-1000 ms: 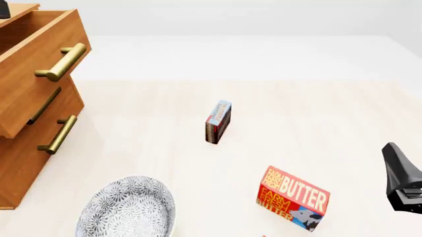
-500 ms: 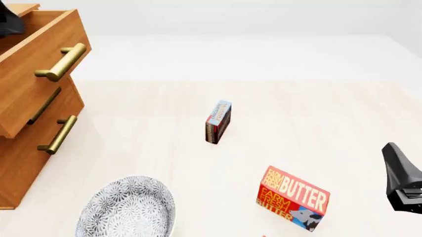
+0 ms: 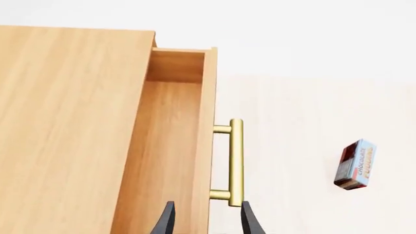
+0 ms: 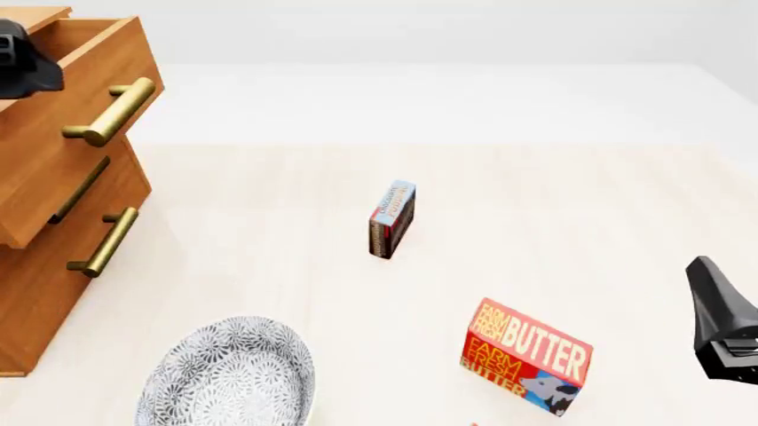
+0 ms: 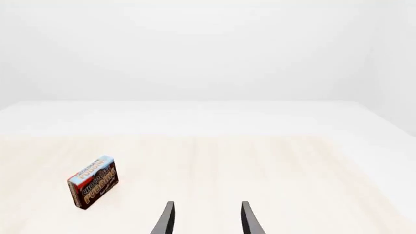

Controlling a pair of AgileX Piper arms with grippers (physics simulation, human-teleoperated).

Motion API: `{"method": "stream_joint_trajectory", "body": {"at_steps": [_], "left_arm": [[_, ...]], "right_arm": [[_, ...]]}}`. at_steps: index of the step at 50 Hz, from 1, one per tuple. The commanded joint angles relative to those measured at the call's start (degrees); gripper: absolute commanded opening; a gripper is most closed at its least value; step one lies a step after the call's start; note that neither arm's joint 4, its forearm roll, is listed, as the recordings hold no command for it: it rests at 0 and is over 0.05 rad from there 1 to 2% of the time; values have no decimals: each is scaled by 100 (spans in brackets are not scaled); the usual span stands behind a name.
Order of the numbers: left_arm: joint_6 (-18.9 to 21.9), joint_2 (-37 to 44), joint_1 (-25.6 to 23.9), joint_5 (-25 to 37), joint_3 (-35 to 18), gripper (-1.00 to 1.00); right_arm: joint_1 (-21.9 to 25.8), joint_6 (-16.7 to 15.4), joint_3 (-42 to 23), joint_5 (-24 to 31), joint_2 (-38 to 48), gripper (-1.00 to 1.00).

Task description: Put the chocolate pudding in the top drawer of the cabinet and close it.

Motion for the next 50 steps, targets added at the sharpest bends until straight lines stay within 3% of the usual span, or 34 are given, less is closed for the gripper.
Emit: {"method": "stream_joint_trajectory", "body": {"at_steps": [1, 13, 50], "left_arm": [[81, 83, -15, 67, -18, 100], [286, 185, -62, 72, 72, 100], [239, 355, -240, -50, 284, 100]], "right_arm": [[0, 1, 0, 1, -2, 100], [0, 0, 0, 0, 0, 100], [1, 0, 0, -2, 3, 100]]}}
